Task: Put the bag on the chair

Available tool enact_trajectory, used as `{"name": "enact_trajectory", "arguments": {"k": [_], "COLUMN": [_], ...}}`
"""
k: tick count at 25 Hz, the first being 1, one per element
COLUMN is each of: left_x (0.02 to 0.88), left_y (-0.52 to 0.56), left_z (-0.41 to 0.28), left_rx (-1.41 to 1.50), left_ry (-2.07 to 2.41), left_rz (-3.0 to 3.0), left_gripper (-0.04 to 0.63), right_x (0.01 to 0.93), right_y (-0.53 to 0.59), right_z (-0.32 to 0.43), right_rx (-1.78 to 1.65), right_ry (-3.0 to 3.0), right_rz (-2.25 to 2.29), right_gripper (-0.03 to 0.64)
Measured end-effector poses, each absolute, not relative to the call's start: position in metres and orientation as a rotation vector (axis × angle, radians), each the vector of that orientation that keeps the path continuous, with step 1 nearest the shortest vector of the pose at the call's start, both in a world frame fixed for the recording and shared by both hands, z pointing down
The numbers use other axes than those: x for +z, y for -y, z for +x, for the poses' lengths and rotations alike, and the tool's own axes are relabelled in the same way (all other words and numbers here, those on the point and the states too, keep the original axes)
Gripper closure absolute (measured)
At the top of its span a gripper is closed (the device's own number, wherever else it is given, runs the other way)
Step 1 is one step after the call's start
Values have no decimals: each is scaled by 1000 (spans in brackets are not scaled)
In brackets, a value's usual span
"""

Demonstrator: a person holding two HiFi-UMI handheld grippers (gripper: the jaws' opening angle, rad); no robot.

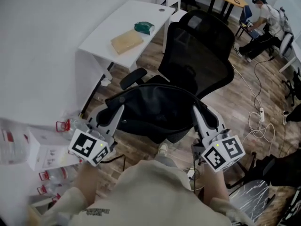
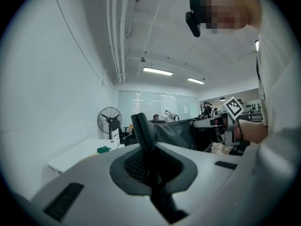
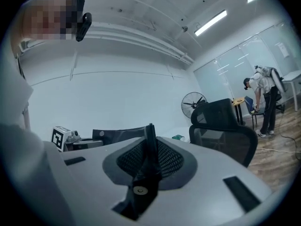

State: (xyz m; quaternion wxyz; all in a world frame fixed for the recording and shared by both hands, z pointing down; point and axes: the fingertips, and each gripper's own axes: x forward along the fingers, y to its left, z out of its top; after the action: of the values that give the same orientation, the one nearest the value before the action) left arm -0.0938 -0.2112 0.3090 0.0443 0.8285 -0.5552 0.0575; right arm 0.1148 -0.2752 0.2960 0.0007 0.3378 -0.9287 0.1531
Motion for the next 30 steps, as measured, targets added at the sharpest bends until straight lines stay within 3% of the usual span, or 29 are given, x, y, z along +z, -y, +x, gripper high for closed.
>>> {"name": "enact_trajectory", "arguments": {"k": [19,30], "left_x": [262,313], "left_y": [394,456], "left_z": [-104,-134], "left_rx": [156,125], "left_ry": [1936,1842], "left_rz": [2506,2523], "left_gripper": [566,568], "right_x": [264,307], "right_y": [470,523], "right_z": [104,75], "right_rx": [424,368], "right_ry": [3082,2961], "right_rz": [1020,1167], "right_gripper": [535,535]}}
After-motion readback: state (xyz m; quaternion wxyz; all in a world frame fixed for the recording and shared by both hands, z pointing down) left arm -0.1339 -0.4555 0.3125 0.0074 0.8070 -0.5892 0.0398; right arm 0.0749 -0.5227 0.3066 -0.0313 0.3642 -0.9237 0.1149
